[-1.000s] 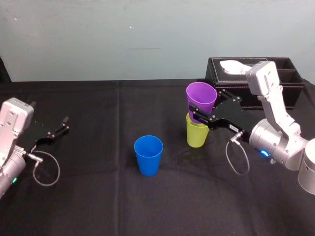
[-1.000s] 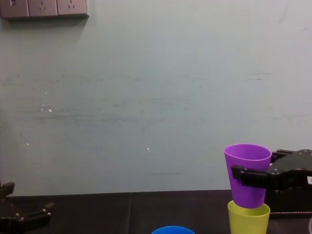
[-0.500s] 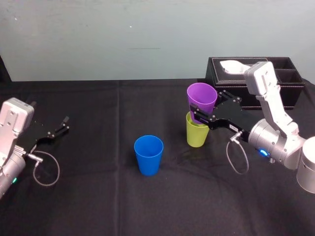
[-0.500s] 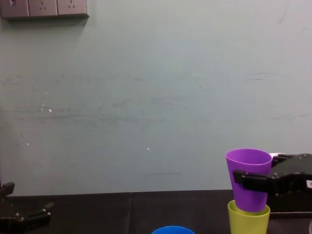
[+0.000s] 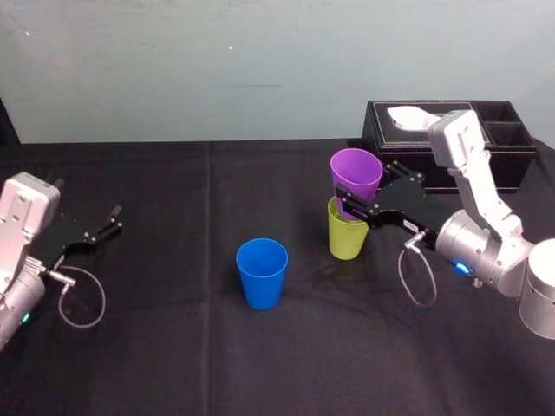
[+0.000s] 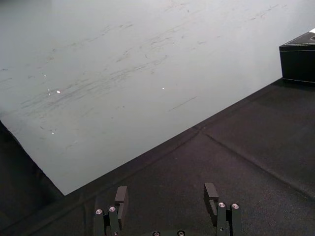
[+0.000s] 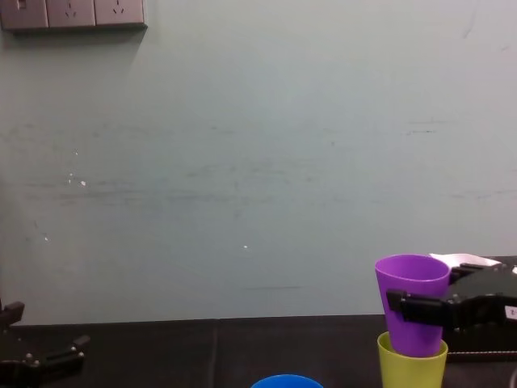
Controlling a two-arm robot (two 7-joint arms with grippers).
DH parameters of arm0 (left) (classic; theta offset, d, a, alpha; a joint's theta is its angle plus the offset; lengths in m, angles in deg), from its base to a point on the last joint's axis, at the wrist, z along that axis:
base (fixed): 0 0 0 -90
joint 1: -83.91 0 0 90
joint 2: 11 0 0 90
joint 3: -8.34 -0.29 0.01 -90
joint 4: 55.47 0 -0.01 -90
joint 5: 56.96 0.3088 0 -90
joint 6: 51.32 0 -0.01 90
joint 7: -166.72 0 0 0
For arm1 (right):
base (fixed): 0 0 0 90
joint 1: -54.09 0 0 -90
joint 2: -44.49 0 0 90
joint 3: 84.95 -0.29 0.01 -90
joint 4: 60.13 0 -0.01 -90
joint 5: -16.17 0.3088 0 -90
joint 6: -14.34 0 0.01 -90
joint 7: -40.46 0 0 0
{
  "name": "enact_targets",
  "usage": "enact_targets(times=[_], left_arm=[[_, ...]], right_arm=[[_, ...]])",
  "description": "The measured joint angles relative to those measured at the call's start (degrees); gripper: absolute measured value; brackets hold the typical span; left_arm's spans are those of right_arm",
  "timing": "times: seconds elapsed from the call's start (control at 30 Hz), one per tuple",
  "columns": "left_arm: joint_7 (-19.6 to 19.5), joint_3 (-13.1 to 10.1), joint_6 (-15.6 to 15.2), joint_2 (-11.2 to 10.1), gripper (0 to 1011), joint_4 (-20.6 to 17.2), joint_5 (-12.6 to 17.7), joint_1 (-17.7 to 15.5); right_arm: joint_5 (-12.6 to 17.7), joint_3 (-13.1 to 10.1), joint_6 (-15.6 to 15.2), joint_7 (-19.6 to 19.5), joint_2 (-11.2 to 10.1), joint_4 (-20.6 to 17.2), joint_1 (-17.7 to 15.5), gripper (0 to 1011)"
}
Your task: Stack the three plastic cups sequentially using one hand.
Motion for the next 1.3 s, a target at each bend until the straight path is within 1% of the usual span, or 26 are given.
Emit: enact_targets(times=[0.17,0.5,0.73,1.23,1.3], left_arm=[[0.0,0.0,0.0,0.0,1010,0.0,0.0,0.0],[0.0,0.0,0.0,0.0,1010,0.0,0.0,0.0],[0.0,0.0,0.0,0.0,1010,0.0,0.0,0.0],[0.0,0.0,0.0,0.0,1010,0.0,0.0,0.0],[0.0,0.0,0.0,0.0,1010,0.0,0.0,0.0]], right_arm=[[-0.24,0.16,0.57,0.09,0.33,1.32,0.43,724],[-0.24,0.56,1.16,0.64,0.83,2.67,0.6,724],[-0.26,0.89,1.45,0.88,1.0,3.06,0.48,724],[-0.25,0.85,1.45,0.86,0.94,2.94,0.44,724],[-0.25,0.84,1.45,0.86,0.93,2.93,0.44,763]])
